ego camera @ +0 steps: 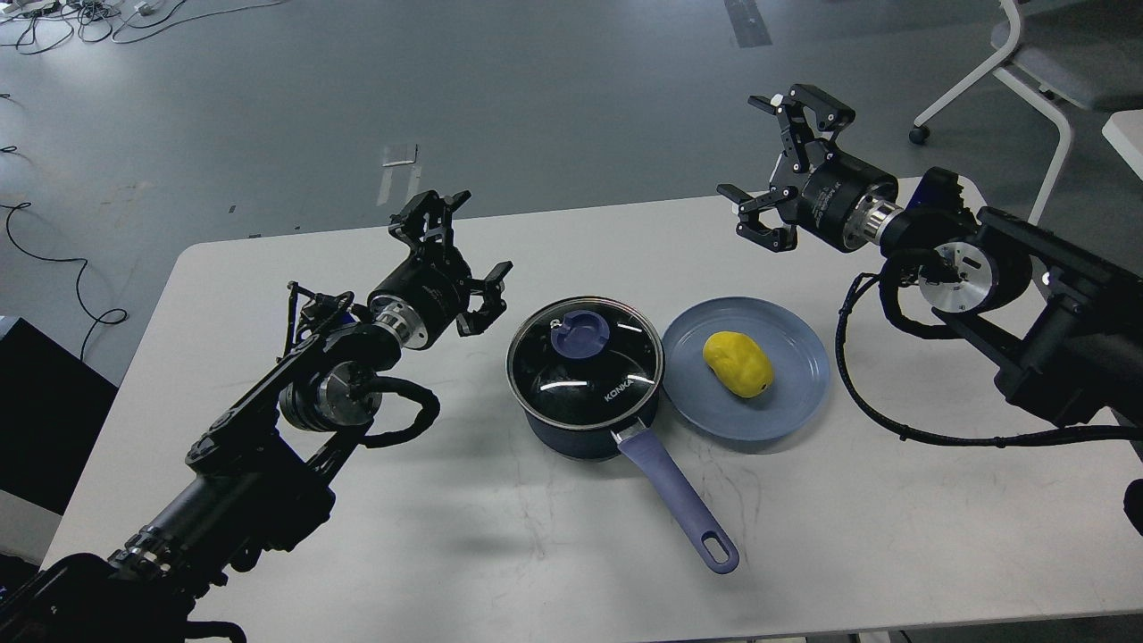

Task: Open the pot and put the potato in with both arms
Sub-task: 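Move the left gripper up and toward the glass pot lid, then lower the left gripper onto the blue knob of the pot lid and grasp it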

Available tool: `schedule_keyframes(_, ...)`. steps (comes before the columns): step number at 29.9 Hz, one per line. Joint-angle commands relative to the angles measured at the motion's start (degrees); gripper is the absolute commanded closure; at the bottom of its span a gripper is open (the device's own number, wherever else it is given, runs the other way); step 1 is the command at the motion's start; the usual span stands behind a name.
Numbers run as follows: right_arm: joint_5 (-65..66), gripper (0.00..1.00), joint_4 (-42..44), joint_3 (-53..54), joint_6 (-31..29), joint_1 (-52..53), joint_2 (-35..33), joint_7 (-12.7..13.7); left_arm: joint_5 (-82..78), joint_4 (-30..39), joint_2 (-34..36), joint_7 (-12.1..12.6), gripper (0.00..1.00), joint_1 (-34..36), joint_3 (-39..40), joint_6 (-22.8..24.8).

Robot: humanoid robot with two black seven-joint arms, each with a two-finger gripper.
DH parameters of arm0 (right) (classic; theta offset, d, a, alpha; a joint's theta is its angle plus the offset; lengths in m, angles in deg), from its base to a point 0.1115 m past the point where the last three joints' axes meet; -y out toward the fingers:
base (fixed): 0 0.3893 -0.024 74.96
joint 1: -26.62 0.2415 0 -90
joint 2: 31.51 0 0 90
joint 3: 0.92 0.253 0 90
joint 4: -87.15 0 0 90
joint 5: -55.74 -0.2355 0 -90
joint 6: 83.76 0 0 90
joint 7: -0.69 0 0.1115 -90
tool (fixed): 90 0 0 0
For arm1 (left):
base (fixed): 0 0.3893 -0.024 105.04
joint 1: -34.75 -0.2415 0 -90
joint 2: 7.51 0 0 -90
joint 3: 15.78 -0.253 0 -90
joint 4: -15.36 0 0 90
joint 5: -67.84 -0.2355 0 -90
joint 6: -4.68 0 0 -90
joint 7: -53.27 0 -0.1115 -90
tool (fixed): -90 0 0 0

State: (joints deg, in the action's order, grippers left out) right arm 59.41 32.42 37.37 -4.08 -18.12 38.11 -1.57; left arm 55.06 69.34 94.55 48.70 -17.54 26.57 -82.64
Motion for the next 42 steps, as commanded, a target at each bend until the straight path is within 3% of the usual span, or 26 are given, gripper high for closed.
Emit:
schedule_keyframes(1,0.02,0.00,0.32,0.12,0.38,0.61,-0.01,0.14,-0.05,-0.11,-0.37,-1.57,0.01,1.91,-0.52,-1.71)
schedule_keyframes(6,-0.07,0.00,0.59,0.12,-0.23,1.67,-0.45,0.58,0.91,-0.02,-1.43,-2.19,0.01,4.82,-0.52,-1.54)
schedule_keyframes(22,-0.25,0.00,0.59,1.08,-1.29,1.23,-1.07,1.29,0.30,0.59,-0.28,-4.03,0.01,4.21,0.01,-2.33)
schedule_keyframes(25,-0.25,0.00,0.59,1.26,-1.29,1.23,-1.33,1.20,-0.05,0.59,-0.02,-7.89,0.01,4.20,0.01,-3.21)
schedule_keyframes(26,-0.25,0.00,0.59,1.35,-1.29,1.15,-1.85,1.11,-1.10,0.59,0.59,-10.25,0.01,4.55,-0.60,-3.30)
schedule_keyframes(27,-0.25,0.00,0.59,1.35,-1.29,1.15,-1.86,1.11,-1.11,0.59,0.59,-10.28,0.01,4.56,-0.61,-3.30)
schedule_keyframes(30,-0.25,0.00,0.59,1.70,-1.11,0.97,-3.17,0.76,-14.60,0.94,2.53,-14.31,0.01,4.91,-0.61,-6.27)
schedule_keyframes(32,-0.33,0.00,1.11,3.44,-0.85,0.62,-4.31,0.67,-33.53,4.35,4.19,-18.43,0.01,4.82,-0.61,-13.97)
schedule_keyframes(34,-0.42,0.00,1.55,5.12,-0.76,-0.08,-4.40,0.67,-41.67,7.70,5.51,-20.46,0.01,4.03,-0.69,-19.09)
schedule_keyframes(35,-0.42,0.00,1.73,6.78,-0.67,-1.39,-4.40,0.67,-46.93,11.63,6.56,-21.34,0.01,3.51,-1.65,-23.38)
schedule_keyframes(36,-0.42,0.00,1.65,7.67,-0.76,-2.01,-4.40,0.76,-48.12,13.41,7.35,-21.35,0.01,2.98,-2.62,-24.64)
schedule_keyframes(38,-0.42,0.00,1.56,9.51,-0.76,-4.29,-4.40,0.76,-49.62,17.81,10.08,-21.53,0.01,2.27,-8.31,-25.36)
schedule_keyframes(42,-0.51,0.00,1.38,9.78,-0.76,-6.23,-4.75,0.76,-58.03,18.35,13.16,-21.79,0.01,3.67,-12.38,-25.27)
